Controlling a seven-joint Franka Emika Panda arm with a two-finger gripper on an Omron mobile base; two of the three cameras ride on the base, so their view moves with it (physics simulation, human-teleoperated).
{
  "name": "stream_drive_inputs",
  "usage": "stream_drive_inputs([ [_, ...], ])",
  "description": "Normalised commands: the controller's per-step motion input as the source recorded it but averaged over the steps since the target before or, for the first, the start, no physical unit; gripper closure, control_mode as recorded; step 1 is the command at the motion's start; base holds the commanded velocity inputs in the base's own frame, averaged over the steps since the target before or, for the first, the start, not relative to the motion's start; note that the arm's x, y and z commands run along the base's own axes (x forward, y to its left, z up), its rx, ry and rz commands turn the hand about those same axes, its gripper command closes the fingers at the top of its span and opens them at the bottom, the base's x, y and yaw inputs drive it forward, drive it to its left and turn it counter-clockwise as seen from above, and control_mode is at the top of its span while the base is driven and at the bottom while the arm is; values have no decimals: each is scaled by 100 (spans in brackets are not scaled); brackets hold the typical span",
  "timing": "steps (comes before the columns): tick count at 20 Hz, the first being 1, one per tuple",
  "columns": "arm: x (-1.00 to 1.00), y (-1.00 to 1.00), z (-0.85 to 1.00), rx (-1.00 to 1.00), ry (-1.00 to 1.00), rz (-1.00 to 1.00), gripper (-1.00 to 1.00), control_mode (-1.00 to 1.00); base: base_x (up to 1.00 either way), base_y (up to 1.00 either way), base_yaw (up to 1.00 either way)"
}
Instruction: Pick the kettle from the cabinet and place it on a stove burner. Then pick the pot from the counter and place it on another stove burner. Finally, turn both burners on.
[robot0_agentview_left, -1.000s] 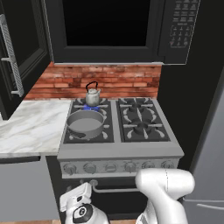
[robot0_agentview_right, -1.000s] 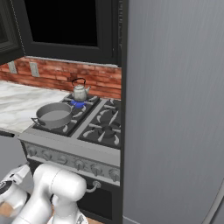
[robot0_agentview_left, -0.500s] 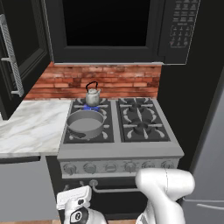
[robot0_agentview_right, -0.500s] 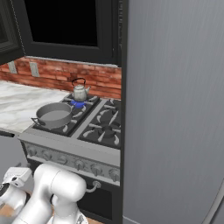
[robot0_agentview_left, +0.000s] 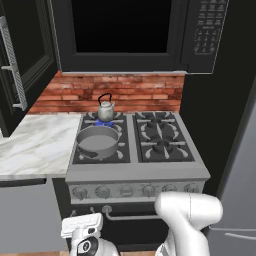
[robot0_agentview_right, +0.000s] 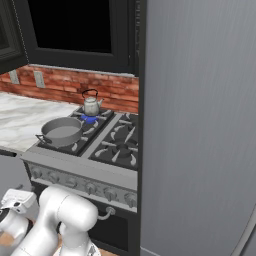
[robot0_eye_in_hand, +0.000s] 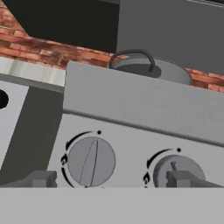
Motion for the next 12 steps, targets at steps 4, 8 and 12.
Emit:
stream_drive_inputs([
  [4,11,12,-1,3,0,0,-100,-100,0,0,0],
  [8,12,6,0,0,0,0,-100,-100,0,0,0],
  [12,10,4,-2,0,0,0,-100,-100,0,0,0],
])
